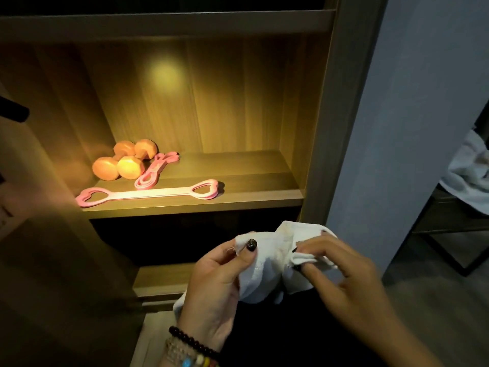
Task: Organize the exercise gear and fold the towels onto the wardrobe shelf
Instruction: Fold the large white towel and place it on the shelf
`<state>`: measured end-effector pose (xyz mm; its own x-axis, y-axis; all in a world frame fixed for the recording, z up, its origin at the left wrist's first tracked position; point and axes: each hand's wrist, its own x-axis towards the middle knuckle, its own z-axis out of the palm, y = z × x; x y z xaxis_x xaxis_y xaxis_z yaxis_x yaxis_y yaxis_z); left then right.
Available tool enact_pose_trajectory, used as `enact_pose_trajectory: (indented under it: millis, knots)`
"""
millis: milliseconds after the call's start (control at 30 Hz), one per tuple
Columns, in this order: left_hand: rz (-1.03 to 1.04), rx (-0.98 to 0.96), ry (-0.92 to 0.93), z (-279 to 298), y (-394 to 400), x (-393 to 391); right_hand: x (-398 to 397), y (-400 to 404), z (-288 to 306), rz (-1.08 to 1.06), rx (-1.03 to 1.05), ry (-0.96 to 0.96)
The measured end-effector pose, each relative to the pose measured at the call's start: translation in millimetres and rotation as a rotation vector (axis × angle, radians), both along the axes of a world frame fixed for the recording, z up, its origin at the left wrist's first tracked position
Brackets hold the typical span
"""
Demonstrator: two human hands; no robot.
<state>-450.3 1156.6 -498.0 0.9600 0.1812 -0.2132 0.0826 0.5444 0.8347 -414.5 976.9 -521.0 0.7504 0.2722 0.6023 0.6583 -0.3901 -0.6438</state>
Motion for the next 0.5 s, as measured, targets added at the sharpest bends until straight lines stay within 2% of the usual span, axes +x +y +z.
enact_pose_trajectory:
  millis: [200, 400, 500]
  knots:
    - [0.141, 0.356, -0.037, -10, 4, -2, -16, 23, -7, 0.173, 0.046, 0.038]
    - [0.205, 0.391, -0.131, -11, 6, -3, -19, 38, 5, 0.254, 0.069, 0.013]
    - [0.162, 0.375, -0.176, -10, 9, -4, -17, 47, 17, 0.234, 0.053, -0.043]
